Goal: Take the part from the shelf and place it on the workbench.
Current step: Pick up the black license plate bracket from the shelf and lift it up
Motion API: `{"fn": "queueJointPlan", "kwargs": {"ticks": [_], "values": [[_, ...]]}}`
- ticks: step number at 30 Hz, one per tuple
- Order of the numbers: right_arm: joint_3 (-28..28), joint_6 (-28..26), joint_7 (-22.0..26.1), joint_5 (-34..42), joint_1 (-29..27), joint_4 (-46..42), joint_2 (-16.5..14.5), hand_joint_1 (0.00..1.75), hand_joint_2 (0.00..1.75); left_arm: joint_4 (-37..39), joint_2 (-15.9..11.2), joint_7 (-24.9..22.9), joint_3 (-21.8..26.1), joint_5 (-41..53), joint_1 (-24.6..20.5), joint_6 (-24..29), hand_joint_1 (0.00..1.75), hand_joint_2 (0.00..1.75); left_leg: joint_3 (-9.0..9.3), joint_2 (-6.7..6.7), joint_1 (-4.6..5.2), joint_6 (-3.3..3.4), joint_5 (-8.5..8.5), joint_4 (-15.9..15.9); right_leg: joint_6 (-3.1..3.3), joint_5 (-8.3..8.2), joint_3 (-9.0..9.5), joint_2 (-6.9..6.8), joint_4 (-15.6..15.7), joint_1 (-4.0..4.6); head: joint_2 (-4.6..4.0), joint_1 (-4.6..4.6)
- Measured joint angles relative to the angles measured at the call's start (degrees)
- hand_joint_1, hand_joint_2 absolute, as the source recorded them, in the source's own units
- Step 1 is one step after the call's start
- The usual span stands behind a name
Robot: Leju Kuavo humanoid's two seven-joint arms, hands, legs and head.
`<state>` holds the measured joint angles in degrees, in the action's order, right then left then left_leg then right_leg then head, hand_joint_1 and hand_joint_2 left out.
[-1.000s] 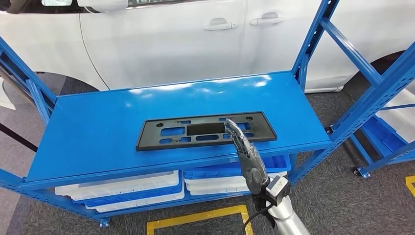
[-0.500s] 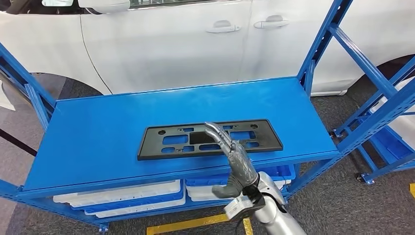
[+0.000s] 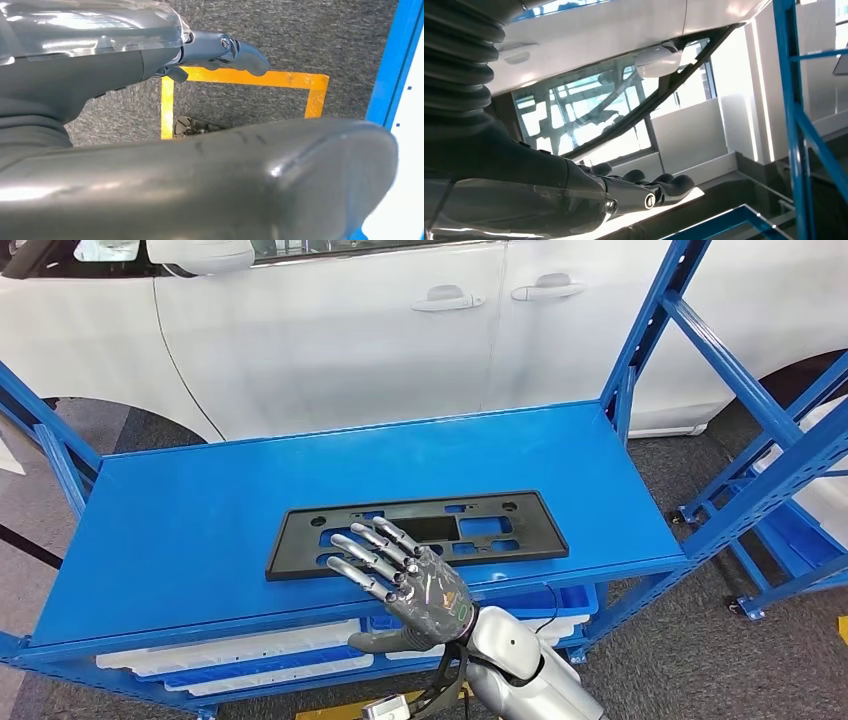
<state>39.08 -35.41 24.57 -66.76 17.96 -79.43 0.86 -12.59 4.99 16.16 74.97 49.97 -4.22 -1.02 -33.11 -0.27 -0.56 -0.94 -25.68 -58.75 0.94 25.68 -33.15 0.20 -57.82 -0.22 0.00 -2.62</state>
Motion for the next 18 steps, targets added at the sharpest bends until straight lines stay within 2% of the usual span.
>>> {"fn": "queueJointPlan", "kwargs": {"ticks": [3,5,6,8,9,10,11,12,13,14,15,16,18], "values": [[2.08,-0.55,-2.54,-2.22,1.86,2.84,-0.25,0.0,1.75,0.0,0.03,0.15,-0.01,0.11,0.0,-0.03,0.0,0.0,0.5,-0.05,0.2,0.97,0.19,1.26,-0.92,0.05,-0.03,0.08,0.04,0.11,0.0,0.01],[3.08,-0.95,-4.09,-3.23,2.95,4.55,-0.57,0.0,1.75,0.0,0.12,0.19,-0.01,0.22,0.01,-0.09,0.0,0.0,0.72,-0.02,-0.04,1.7,0.41,1.64,-1.51,1.23,-0.58,0.05,-1.48,0.04,0.0,0.01],[3.49,-1.2,-4.79,-3.69,3.47,5.47,-0.73,0.0,1.75,0.0,0.17,0.23,-0.01,0.29,-0.02,-0.13,0.0,0.0,0.83,0.0,-0.17,2.01,0.5,1.81,-1.74,2.61,-1.61,0.03,-3.78,0.0,0.0,0.01],[4.25,-1.81,-6.38,-4.75,4.37,7.85,-1.1,0.0,1.75,0.0,0.21,0.32,-0.01,0.47,-0.03,-0.14,0.0,0.0,0.82,0.02,-0.13,2.33,0.46,1.81,-2.0,6.14,-5.26,0.01,-11.28,-0.14,0.0,0.02],[4.6,-2.13,-7.27,-5.5,4.77,9.41,-1.38,0.0,1.75,0.0,0.23,0.36,-0.01,0.57,0.01,-0.14,0.0,0.0,0.82,0.01,-0.1,2.36,0.43,1.8,-2.1,7.19,-7.05,-0.01,-14.64,-0.19,0.0,0.02],[4.92,-2.44,-8.17,-6.34,5.23,11.06,-1.73,0.0,1.75,0.0,0.25,0.4,-0.01,0.67,0.05,-0.14,0.0,0.0,0.86,-0.02,-0.08,2.36,0.38,1.77,-2.14,7.22,-8.1,-0.01,-16.36,-0.21,0.0,0.02],[5.2,-2.75,-9.13,-7.35,5.83,12.76,-2.19,0.0,1.75,0.0,0.28,0.44,-0.01,0.75,0.08,-0.14,0.0,0.0,0.93,-0.05,-0.08,2.32,0.31,1.74,-2.09,6.05,-7.99,-0.02,-15.68,-0.22,0.0,0.02],[5.42,-3.07,-10.1,-8.4,6.6,14.43,-2.73,0.0,1.75,0.0,0.34,0.5,-0.01,0.83,0.1,-0.14,0.0,0.0,1.06,-0.09,-0.07,2.22,0.21,1.71,-1.95,4.0,-6.76,-0.03,-12.77,-0.21,0.0,0.02],[5.57,-3.35,-10.98,-9.34,7.51,16.02,-3.32,0.0,1.75,0.0,0.43,0.57,-0.01,0.9,0.09,-0.14,0.0,0.0,1.2,-0.12,-0.07,2.08,0.09,1.67,-1.7,1.75,-4.83,-0.04,-8.51,-0.19,0.0,0.02],[5.7,-3.59,-11.8,-10.2,8.5,17.67,-3.98,0.0,1.75,0.0,0.51,0.62,-0.02,0.96,0.05,-0.14,0.0,0.0,1.25,-0.14,0.04,1.87,-0.06,1.56,-1.44,0.2,-2.99,-0.04,-4.55,-0.07,0.0,0.02],[5.83,-3.75,-12.48,-10.93,9.45,19.22,-4.59,0.0,1.75,0.0,0.58,0.66,-0.02,1.01,0.02,-0.14,0.0,0.0,1.24,-0.14,0.13,1.61,-0.16,1.5,-1.19,-0.7,-1.73,-0.03,-1.76,0.02,0.0,0.01],[6.0,-3.86,-13.06,-11.65,10.27,20.74,-5.18,0.0,1.75,0.0,0.62,0.68,-0.03,1.06,-0.01,-0.14,0.0,0.0,1.2,-0.13,0.2,1.32,-0.23,1.49,-0.94,-0.89,-1.14,0.0,-0.35,0.14,0.0,0.01],[6.33,-3.96,-13.92,-12.99,11.43,23.39,-6.19,0.0,1.75,0.0,0.63,0.68,-0.02,1.11,-0.04,-0.09,0.0,0.0,1.24,-0.11,0.16,0.65,-0.27,1.64,-0.41,-0.8,-1.08,0.06,0.04,0.29,0.0,0.0]]}}
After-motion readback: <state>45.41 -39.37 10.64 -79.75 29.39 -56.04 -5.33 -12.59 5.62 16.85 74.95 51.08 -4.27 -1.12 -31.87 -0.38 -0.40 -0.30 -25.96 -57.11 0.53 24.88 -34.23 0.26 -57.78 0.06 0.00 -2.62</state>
